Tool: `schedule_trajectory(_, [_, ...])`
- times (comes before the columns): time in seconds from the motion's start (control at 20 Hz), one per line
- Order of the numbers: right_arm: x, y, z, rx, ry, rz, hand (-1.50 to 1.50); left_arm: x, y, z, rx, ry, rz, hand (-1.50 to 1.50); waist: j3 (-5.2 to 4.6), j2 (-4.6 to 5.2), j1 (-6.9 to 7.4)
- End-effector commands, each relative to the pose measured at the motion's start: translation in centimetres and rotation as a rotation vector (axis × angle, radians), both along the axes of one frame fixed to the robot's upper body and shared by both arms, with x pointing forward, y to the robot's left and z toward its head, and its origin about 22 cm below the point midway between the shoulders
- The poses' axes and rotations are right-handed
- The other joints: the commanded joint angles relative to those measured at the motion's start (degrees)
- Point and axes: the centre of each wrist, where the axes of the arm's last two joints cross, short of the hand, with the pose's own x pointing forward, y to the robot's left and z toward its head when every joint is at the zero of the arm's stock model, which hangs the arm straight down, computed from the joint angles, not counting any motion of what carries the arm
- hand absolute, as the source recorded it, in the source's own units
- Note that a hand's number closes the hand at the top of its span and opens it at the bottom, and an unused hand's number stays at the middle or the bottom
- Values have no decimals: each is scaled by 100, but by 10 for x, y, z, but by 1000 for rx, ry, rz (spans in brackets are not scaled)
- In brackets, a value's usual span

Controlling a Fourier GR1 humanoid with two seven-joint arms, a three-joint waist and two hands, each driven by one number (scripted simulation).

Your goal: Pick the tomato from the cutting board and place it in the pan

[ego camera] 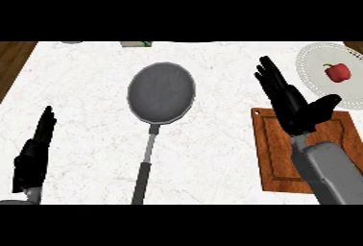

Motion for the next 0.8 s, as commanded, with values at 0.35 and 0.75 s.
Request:
schedule_trajectory(0.35, [-51, -199, 40, -289, -97, -303, 150, 24, -35, 31, -349, 4, -63, 0, -135, -141, -499])
schedule_trajectory(0.75, [-162, -297, 34, -566, -196, -379, -150, 30, -38, 65, -366, 19, -86, 0, -133, -145, -285])
